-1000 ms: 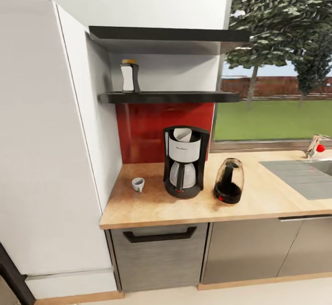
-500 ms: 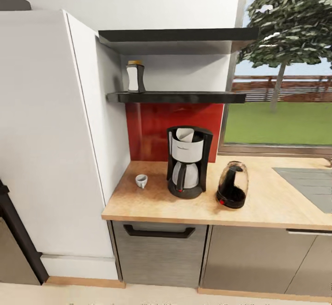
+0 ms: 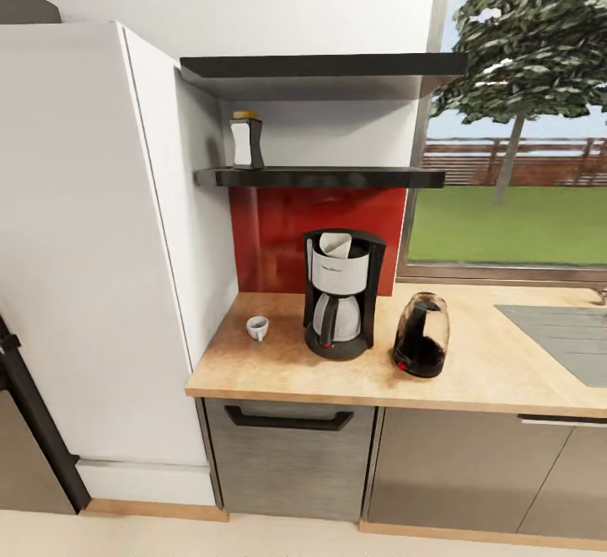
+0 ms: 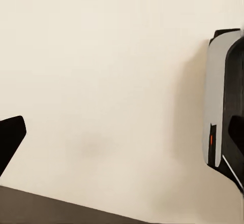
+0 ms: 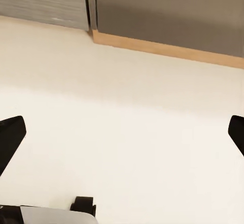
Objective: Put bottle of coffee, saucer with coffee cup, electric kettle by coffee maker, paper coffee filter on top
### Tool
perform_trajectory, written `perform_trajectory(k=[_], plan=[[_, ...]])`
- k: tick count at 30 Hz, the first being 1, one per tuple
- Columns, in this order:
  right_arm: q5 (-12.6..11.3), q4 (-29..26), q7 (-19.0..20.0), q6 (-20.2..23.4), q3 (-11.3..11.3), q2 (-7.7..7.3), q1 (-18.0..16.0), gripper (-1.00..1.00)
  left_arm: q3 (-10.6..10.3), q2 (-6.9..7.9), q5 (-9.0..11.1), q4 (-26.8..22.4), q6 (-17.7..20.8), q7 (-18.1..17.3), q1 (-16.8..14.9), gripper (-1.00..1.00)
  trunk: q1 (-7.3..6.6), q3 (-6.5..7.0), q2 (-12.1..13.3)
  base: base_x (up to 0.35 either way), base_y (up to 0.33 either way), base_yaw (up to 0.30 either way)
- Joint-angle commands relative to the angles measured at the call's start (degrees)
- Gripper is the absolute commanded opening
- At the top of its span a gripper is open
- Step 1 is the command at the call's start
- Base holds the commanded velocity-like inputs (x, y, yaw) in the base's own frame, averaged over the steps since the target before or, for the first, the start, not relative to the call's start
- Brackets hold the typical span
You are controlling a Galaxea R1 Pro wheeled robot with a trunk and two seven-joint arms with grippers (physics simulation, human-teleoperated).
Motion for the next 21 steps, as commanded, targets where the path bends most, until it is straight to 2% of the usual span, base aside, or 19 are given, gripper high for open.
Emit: perform_trajectory(k=[1, 9, 13, 14, 15, 19, 20, 21], plan=[[-0.60, 0.06, 0.34, -0.19, 0.27, -0.02, -0.01, 1.00, 0.38, -0.12, -0.60, -0.18, -0.14, 0.12, 0.03, 1.00, 0.01, 0.00, -0.03, -0.059, 0.000, 0.000], [-0.59, 0.06, 0.34, -0.19, 0.27, -0.04, -0.01, 1.00, 0.41, -0.45, -0.47, -3.94, -0.41, 0.11, 0.01, 1.00, 0.01, 0.10, -0.03, -0.233, -0.043, -0.049], [-0.61, 0.06, 0.34, -0.19, 0.27, 0.03, -0.01, 1.00, 0.45, -0.49, -0.30, -8.45, -0.67, 0.06, 0.01, 1.00, 0.01, 0.13, -0.03, -0.141, -0.016, -0.032], [-0.60, 0.03, 0.34, -0.19, 0.27, 0.04, -0.01, 1.00, 0.47, -0.52, -0.28, -10.03, -1.44, 0.04, 0.01, 1.00, 0.01, 0.13, -0.03, -0.029, -0.003, -0.006], [-0.63, 0.00, 0.34, -0.19, 0.27, 0.05, -0.01, 1.00, 0.46, -0.86, -0.26, -11.97, -4.05, -0.05, 0.01, 1.00, 0.01, 0.13, -0.03, -0.009, -0.001, -0.002], [-0.66, -0.03, 0.34, -0.19, 0.31, 0.06, -0.01, 1.00, 0.27, -2.15, -0.43, -14.54, -7.46, -0.17, 0.01, 1.00, 0.01, 0.13, -0.03, -0.003, 0.000, -0.001], [-0.66, -0.03, 0.34, -0.19, 0.29, 0.07, -0.01, 1.00, 0.23, -2.54, -0.47, -16.24, -8.41, -0.20, 0.01, 1.00, 0.01, 0.13, -0.03, 0.000, 0.000, 0.000], [-0.63, -0.03, 0.36, -0.19, 0.33, 0.10, -0.01, 1.00, 0.20, -3.33, -0.50, -19.97, -11.01, -0.25, 0.01, 1.00, 0.01, 0.13, -0.03, 0.000, 0.000, 0.000]])
